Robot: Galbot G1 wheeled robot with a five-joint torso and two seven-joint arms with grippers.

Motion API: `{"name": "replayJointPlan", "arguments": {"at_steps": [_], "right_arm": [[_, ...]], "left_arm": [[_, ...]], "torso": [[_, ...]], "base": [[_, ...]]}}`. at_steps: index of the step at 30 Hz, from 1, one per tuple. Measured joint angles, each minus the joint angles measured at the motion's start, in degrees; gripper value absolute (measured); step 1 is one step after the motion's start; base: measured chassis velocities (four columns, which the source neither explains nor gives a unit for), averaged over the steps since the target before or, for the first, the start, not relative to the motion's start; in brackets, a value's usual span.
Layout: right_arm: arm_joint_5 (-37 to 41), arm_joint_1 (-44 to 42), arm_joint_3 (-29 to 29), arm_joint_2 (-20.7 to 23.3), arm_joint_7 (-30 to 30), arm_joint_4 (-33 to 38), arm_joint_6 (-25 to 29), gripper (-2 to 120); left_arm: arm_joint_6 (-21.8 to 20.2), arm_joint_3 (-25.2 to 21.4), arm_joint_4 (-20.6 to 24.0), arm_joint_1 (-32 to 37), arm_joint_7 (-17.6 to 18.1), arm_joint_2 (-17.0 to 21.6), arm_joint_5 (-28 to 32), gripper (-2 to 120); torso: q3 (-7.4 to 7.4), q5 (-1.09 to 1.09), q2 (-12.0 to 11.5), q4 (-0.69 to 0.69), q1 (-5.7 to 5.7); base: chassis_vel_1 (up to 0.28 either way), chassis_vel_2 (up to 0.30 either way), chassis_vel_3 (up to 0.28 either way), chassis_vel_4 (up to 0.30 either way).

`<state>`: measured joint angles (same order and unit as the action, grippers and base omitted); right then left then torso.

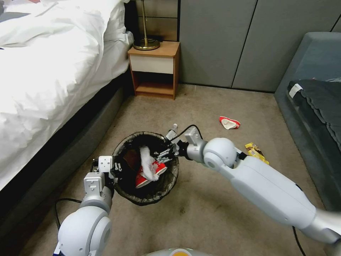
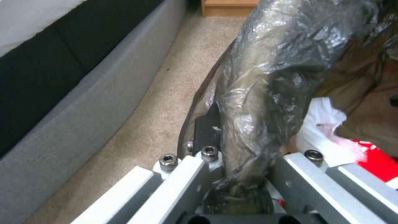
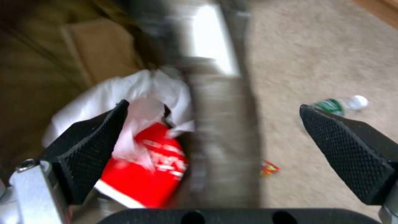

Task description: Pick up the trash bin, then pick up the garbage from the floor and place it into the trash bin.

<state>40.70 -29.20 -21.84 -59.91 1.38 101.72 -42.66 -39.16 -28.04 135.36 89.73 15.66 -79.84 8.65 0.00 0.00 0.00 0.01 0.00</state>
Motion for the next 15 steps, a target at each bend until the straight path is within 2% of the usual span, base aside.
{"name": "replayJointPlan", "arguments": {"at_steps": [3, 10, 15], "right_arm": [[-1.0, 0.1, 0.0, 0.7, 0.2, 0.2, 0.0, 100], [0.6, -2.5, 2.3, 4.1, 1.6, 5.6, 0.1, 100], [2.3, -4.9, 6.5, 7.1, 3.0, 12.2, 0.2, 100]], "left_arm": [[0.0, -0.2, 0.0, 0.0, 0.0, 0.0, 0.1, 0], [0.3, 0.1, -0.7, -0.4, -0.4, -0.1, 0.2, 0], [0.3, 0.3, -0.9, -0.6, -0.4, -0.2, 0.1, 0]], "torso": [[0.00, 0.01, 0.0, -0.01, 0.00], [0.00, 0.01, 0.0, -0.01, 0.00], [-0.01, 0.01, 0.0, -0.01, 0.00]], "base": [[0.000, 0.000, 0.000, 0.000], [0.000, 0.000, 0.000, 0.000], [0.000, 0.000, 0.000, 0.000]]}}
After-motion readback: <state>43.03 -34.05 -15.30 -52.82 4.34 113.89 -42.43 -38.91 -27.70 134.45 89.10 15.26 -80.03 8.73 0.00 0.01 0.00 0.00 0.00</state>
